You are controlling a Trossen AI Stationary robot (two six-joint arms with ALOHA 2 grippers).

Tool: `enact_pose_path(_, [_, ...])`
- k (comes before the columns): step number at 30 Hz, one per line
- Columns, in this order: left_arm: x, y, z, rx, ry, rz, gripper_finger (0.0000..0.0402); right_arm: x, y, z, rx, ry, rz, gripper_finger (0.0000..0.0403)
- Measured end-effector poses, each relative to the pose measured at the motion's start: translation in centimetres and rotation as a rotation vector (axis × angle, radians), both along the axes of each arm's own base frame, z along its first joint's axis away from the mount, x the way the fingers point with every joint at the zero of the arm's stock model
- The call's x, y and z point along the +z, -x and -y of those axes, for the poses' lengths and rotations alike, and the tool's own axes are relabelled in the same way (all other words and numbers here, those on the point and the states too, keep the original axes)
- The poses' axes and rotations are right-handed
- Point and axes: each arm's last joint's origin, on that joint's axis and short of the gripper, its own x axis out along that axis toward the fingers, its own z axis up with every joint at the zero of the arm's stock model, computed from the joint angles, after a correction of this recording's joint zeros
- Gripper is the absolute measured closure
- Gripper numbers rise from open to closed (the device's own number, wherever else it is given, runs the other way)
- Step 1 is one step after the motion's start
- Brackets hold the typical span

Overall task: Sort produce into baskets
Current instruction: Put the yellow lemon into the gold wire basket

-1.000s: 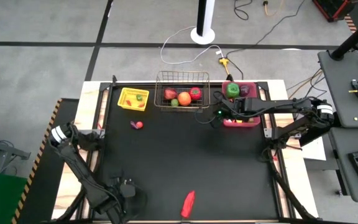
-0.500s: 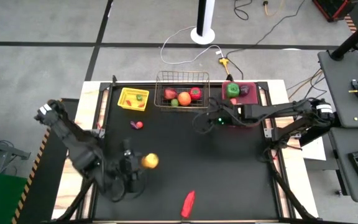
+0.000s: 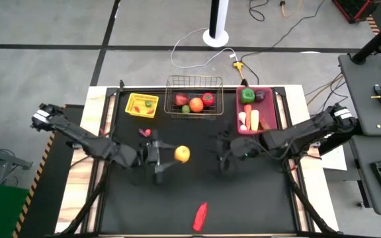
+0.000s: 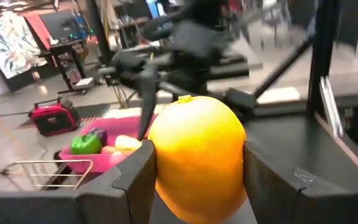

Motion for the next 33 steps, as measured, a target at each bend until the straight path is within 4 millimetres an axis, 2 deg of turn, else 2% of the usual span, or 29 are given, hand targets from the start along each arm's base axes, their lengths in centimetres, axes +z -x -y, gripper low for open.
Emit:
enact_pose_path(5, [-1.9,-0.1,-1.5,0.024,0.141,0.133,0.0216,1.2,0.1,-2.2,0.096,0.178,0.075,0.0186])
enact_pose_path(11, [-2.9,-0.2,-2.2,0.051,0.222,0.166,0.0216,2.1,-0.4,-2.7,0.126,0.214,0.168,0.0180])
enact_pose_path(15, [-3.1,-0.2,-2.2,0.056,0.263,0.170,0.0216,2.9,-0.6,-2.8,0.128,0.213,0.192,0.0145])
enact_pose_path(18, [-3.0,-0.2,-2.3,0.061,0.307,0.185,0.0215,3.4,-0.7,-3.0,0.208,0.217,0.204,0.0107])
enact_pose_path(23, [-2.7,-0.6,-2.8,0.041,0.420,0.245,0.0214,3.1,-1.6,-3.5,0.302,0.330,0.193,0.0055])
enact_pose_path(26, [-2.8,-0.9,-2.8,0.010,0.455,0.256,0.0213,3.0,-2.3,-3.7,0.309,0.369,0.195,0.0041])
enact_pose_path(33, [-3.0,-1.4,-2.8,0.005,0.474,0.297,0.0213,3.8,-3.4,-3.9,0.281,0.391,0.212,0.0038])
